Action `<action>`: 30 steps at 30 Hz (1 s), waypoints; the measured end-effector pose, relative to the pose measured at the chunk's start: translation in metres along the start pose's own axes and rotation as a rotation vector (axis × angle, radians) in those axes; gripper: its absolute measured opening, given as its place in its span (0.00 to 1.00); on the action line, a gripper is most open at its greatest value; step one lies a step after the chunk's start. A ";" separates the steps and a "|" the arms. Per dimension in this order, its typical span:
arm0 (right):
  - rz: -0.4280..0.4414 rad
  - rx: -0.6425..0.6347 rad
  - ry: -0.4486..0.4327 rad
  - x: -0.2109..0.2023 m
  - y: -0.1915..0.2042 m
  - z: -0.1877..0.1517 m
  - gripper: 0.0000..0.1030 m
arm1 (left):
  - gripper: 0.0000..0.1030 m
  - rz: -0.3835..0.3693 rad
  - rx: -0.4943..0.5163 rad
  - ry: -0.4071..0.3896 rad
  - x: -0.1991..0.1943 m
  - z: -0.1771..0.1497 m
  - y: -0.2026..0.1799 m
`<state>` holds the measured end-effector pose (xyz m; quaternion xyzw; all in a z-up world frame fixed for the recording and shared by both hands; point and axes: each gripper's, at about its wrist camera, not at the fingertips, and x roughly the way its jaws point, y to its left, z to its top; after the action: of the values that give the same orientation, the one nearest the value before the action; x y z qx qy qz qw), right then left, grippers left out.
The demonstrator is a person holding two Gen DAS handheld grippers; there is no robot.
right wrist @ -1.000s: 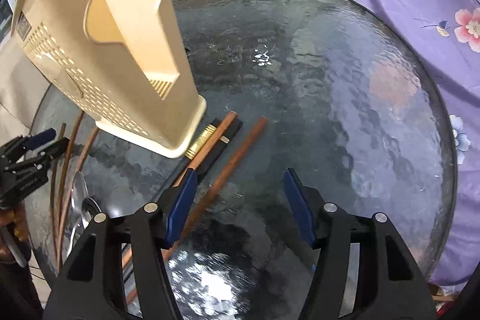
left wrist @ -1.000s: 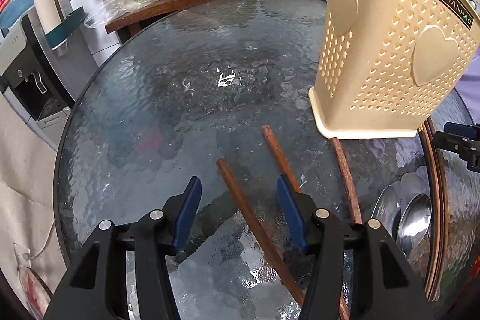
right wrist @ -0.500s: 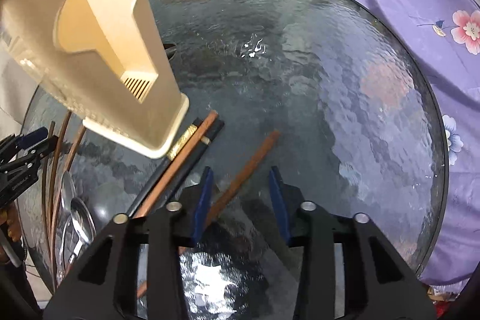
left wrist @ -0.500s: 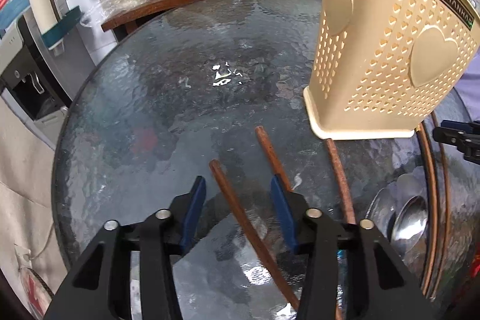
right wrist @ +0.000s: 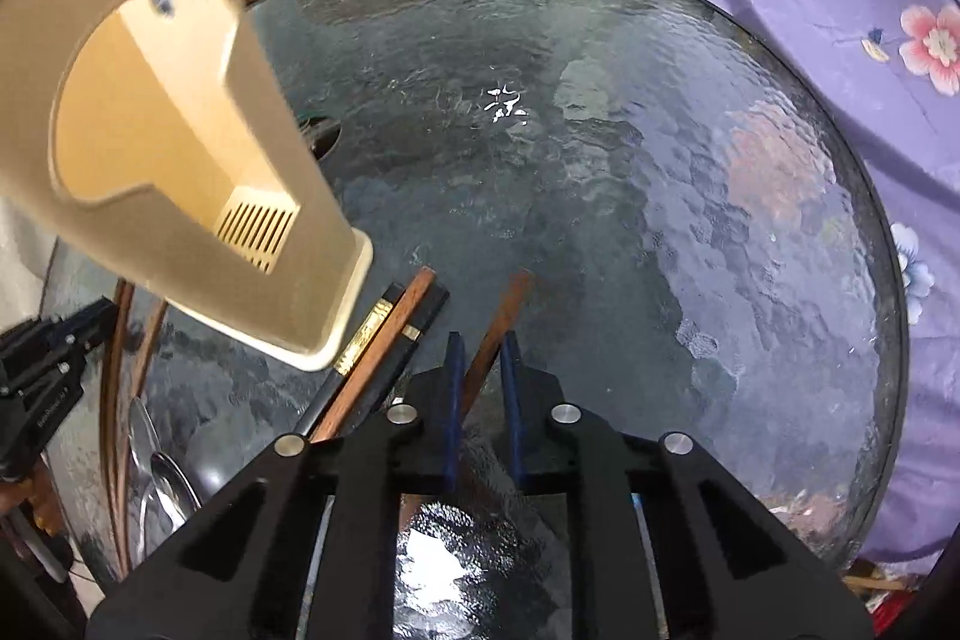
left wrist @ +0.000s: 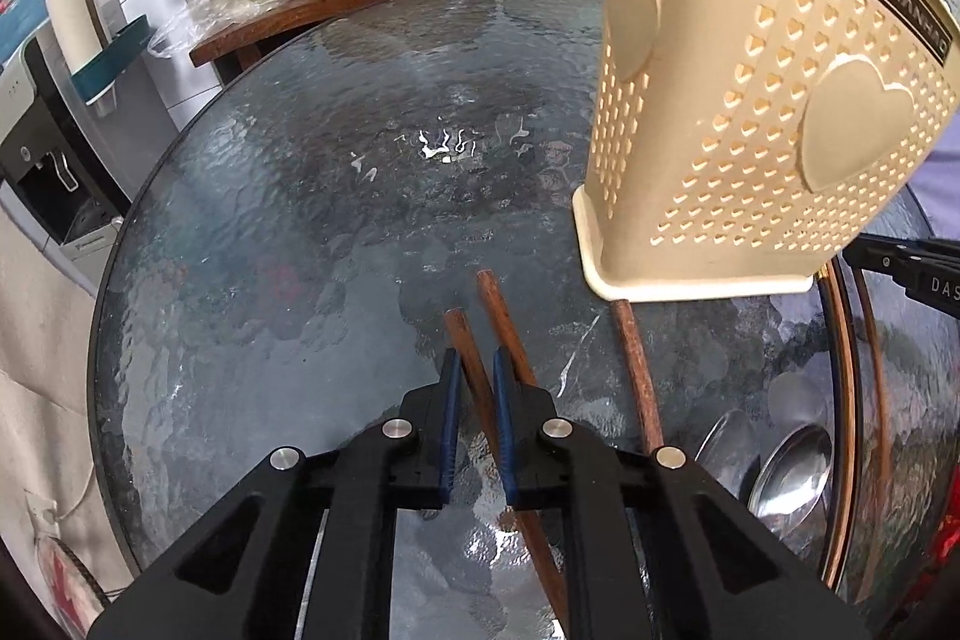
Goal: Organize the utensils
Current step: 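Close the left tool on a brown chopstick while the right tool grasps another chopstick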
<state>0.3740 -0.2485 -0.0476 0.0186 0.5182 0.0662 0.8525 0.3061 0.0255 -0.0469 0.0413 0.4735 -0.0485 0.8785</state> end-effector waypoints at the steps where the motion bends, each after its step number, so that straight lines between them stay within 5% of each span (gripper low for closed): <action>1: 0.008 0.012 -0.002 0.001 -0.003 0.002 0.08 | 0.10 -0.002 -0.009 -0.002 0.001 0.001 0.001; 14: 0.100 0.046 -0.114 -0.020 -0.019 -0.001 0.07 | 0.06 -0.043 -0.100 -0.058 -0.003 0.016 0.016; 30: 0.248 -0.070 -0.420 -0.149 -0.005 -0.019 0.07 | 0.06 -0.105 -0.122 -0.376 -0.118 0.028 0.025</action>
<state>0.2901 -0.2737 0.0749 0.0659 0.3207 0.1831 0.9270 0.2674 0.0527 0.0680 -0.0464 0.3046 -0.0722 0.9486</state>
